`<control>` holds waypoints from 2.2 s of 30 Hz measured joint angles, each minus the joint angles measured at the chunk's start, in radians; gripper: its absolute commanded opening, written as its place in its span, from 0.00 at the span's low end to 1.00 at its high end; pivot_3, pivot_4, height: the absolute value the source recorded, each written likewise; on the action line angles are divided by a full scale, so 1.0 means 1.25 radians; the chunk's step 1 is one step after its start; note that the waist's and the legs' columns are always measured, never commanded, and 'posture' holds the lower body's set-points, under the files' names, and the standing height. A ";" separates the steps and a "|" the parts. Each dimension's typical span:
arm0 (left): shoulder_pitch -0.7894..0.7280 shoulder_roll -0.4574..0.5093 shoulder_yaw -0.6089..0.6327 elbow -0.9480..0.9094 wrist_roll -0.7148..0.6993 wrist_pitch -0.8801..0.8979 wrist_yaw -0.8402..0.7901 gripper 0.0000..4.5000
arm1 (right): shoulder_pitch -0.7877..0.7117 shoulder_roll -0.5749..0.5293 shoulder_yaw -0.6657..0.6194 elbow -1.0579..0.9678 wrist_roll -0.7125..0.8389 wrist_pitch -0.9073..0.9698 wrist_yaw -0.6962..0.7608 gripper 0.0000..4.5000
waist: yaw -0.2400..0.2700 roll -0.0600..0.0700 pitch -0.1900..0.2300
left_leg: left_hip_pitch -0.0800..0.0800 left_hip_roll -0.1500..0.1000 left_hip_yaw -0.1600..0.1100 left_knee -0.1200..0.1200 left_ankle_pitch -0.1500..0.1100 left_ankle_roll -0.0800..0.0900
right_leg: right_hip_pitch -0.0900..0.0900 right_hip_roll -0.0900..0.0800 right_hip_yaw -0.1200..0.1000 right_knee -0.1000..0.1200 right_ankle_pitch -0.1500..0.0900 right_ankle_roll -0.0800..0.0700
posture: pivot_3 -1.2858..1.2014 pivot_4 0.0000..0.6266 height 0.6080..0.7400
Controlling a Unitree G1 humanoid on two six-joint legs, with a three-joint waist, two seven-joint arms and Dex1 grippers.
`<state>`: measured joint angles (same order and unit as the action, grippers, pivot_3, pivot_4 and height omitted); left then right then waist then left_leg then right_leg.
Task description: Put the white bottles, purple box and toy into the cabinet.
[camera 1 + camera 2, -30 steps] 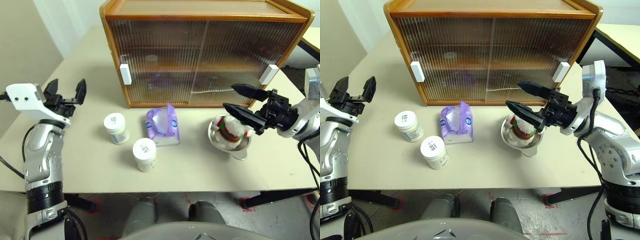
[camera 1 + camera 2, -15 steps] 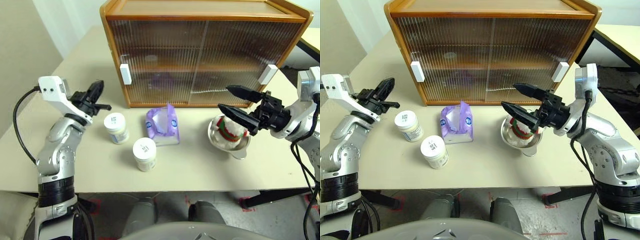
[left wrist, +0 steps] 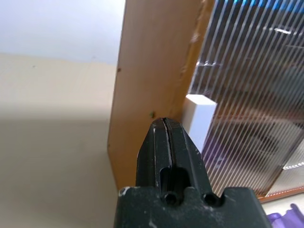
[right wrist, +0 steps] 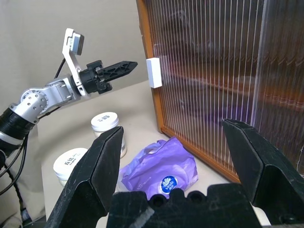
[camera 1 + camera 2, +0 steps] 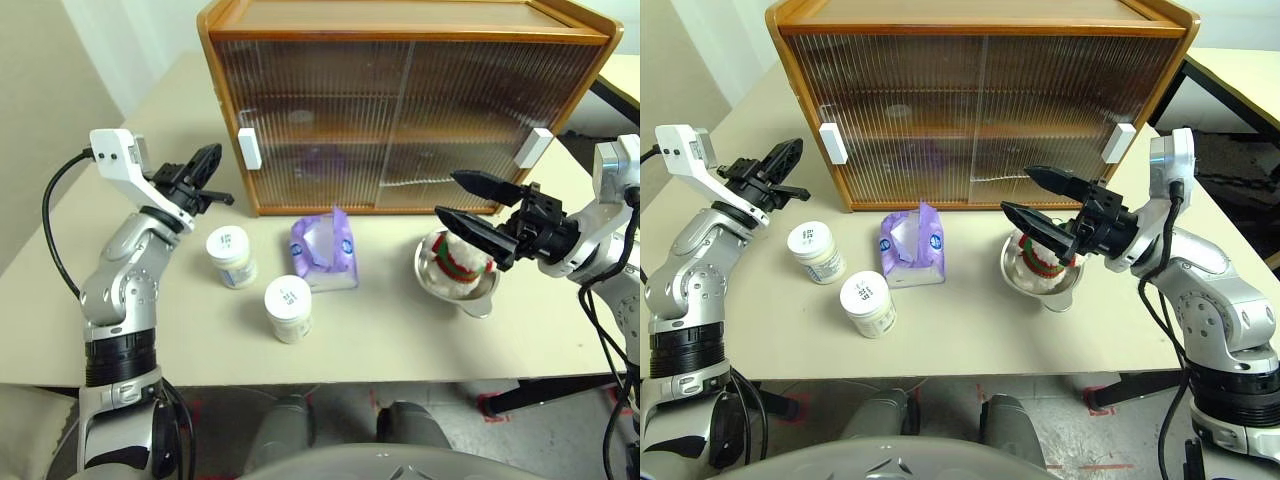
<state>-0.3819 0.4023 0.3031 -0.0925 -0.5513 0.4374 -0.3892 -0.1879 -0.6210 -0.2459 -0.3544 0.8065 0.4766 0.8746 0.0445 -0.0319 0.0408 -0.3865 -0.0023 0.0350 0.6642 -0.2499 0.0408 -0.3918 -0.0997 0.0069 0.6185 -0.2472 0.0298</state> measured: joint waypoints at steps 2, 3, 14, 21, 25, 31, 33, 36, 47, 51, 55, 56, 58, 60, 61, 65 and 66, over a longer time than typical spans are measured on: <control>0.000 -0.004 -0.007 0.010 0.000 0.000 -0.007 0.00 | 0.000 0.001 0.000 0.000 0.000 0.000 -0.001 1.00 | 0.000 0.000 0.000 | 0.000 0.000 0.000 0.000 0.000 0.000 | 0.000 0.000 0.000 0.000 0.000 0.000 | 0.53 0.00 1.00; 0.000 -0.006 -0.010 0.019 0.000 0.000 -0.011 0.00 | 0.000 0.002 0.000 0.000 0.000 0.000 -0.002 1.00 | 0.000 0.000 0.000 | 0.000 0.000 0.000 0.000 0.000 0.000 | 0.000 0.000 0.000 0.000 0.000 0.000 | 0.53 0.00 1.00; -0.009 -0.017 -0.034 0.086 0.016 -0.024 -0.037 0.00 | 0.000 0.005 0.000 -0.001 0.000 0.000 -0.014 1.00 | -0.001 0.000 0.000 | 0.000 0.000 0.000 0.001 0.000 0.001 | 0.000 0.000 0.000 0.000 0.000 0.000 | 0.52 0.00 1.00; -0.038 -0.022 -0.039 0.123 0.033 -0.053 -0.054 0.00 | 0.001 0.006 0.000 -0.009 0.000 0.000 -0.017 1.00 | -0.002 0.000 0.000 | 0.000 0.000 0.000 0.001 0.001 0.001 | 0.000 0.000 0.000 0.000 0.000 0.000 | 0.52 0.00 1.00; -0.048 -0.024 -0.040 0.148 0.037 -0.062 -0.066 0.00 | 0.003 0.006 -0.001 -0.014 0.000 0.000 -0.024 1.00 | -0.003 0.000 0.000 | 0.000 0.000 0.000 0.001 0.001 0.001 | 0.000 0.000 0.000 0.001 0.001 0.000 | 0.52 0.00 1.00; -0.058 -0.027 -0.040 0.149 0.037 -0.064 -0.071 0.00 | 0.005 0.006 -0.001 -0.025 0.000 0.000 -0.028 1.00 | -0.003 0.000 0.000 | 0.000 0.000 0.000 0.001 0.001 0.001 | 0.000 0.000 0.000 0.001 0.001 0.001 | 0.52 0.00 1.00; -0.059 -0.028 -0.041 0.149 0.038 -0.064 -0.073 0.00 | 0.005 0.007 -0.001 -0.026 0.000 0.000 -0.029 1.00 | -0.004 0.000 0.000 | 0.000 0.000 0.000 0.001 0.001 0.001 | 0.000 0.000 0.000 0.001 0.001 0.001 | 0.52 0.00 1.00; -0.061 -0.028 -0.046 0.149 0.041 -0.064 -0.077 0.00 | 0.005 0.007 -0.001 -0.026 0.000 0.000 -0.030 1.00 | -0.004 0.000 0.000 | 0.000 0.000 0.000 0.002 0.001 0.001 | 0.000 0.000 0.000 0.001 0.001 0.001 | 0.52 0.00 1.00; -0.063 -0.035 -0.068 0.149 0.047 -0.064 -0.079 0.00 | -0.006 0.028 -0.010 -0.026 0.010 -0.001 -0.049 1.00 | -0.005 -0.001 0.000 | 0.000 0.000 0.000 0.002 0.001 0.002 | 0.000 0.000 0.000 0.001 0.001 0.001 | 0.51 0.00 1.00; -0.067 -0.036 -0.070 0.149 0.049 -0.064 -0.083 0.00 | -0.018 0.038 -0.027 -0.028 0.022 -0.010 -0.056 1.00 | -0.005 -0.001 0.000 | 0.000 0.000 0.000 0.002 0.001 0.002 | 0.000 0.000 0.000 0.001 0.001 0.001 | 0.51 0.00 1.00; -0.070 -0.038 -0.071 0.151 0.050 -0.064 -0.085 0.00 | -0.018 0.044 -0.033 -0.030 0.021 -0.027 -0.056 1.00 | -0.007 -0.001 0.000 | 0.000 -0.001 0.000 0.002 0.001 0.002 | 0.000 0.000 0.000 0.001 0.001 0.001 | 0.51 0.00 1.00; -0.073 -0.039 -0.072 0.152 0.050 -0.064 -0.085 0.00 | -0.018 0.047 -0.033 -0.032 0.021 -0.030 -0.056 1.00 | -0.007 -0.001 0.000 | 0.000 -0.001 0.000 0.002 0.001 0.002 | 0.000 0.000 0.000 0.001 0.001 0.001 | 0.51 0.00 1.00; -0.080 -0.039 -0.073 0.152 0.051 -0.064 -0.085 0.00 | -0.018 0.048 -0.033 -0.034 0.021 -0.038 -0.057 1.00 | -0.008 -0.001 0.000 | 0.000 -0.001 0.000 0.002 0.001 0.002 | 0.000 0.000 0.001 0.001 0.001 0.001 | 0.51 0.00 1.00; -0.087 -0.039 -0.074 0.152 0.051 -0.064 -0.085 0.00 | -0.018 0.050 -0.033 -0.037 0.021 -0.043 -0.057 1.00 | -0.009 -0.001 0.000 | 0.000 -0.001 0.000 0.002 0.001 0.002 | 0.000 0.000 0.001 0.001 0.001 0.001 | 0.51 0.00 1.00; -0.089 -0.040 -0.075 0.152 0.051 -0.063 -0.085 0.00 | -0.017 0.051 -0.033 -0.038 0.021 -0.045 -0.057 1.00 | -0.010 -0.001 0.000 | 0.000 -0.001 0.000 0.002 0.001 0.002 | 0.000 0.000 0.001 0.001 0.001 0.001 | 0.51 0.00 1.00; -0.095 -0.047 -0.086 0.152 0.050 -0.061 -0.091 0.00 | -0.016 0.057 -0.033 -0.043 0.021 -0.056 -0.057 1.00 | -0.017 -0.001 0.000 | 0.000 -0.001 0.000 0.002 0.001 0.002 | 0.001 0.000 0.001 0.001 0.001 0.001 | 0.50 0.00 1.00; -0.095 -0.051 -0.088 0.152 0.050 -0.061 -0.092 0.00 | -0.016 0.058 -0.033 -0.043 0.021 -0.058 -0.057 1.00 | -0.019 -0.001 0.000 | 0.000 -0.001 0.000 0.002 0.001 0.002 | 0.001 0.000 0.001 0.001 0.001 0.001 | 0.50 0.00 1.00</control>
<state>-0.5011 0.3389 0.1930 0.0976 -0.4882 0.3612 -0.5045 -0.2083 -0.5490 -0.2870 -0.4086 0.8323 0.4041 0.8030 0.0203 -0.0327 0.0404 -0.3866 -0.0035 0.0355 0.6670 -0.2483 0.0436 -0.3911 -0.0997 0.0077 0.6203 -0.2453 0.0317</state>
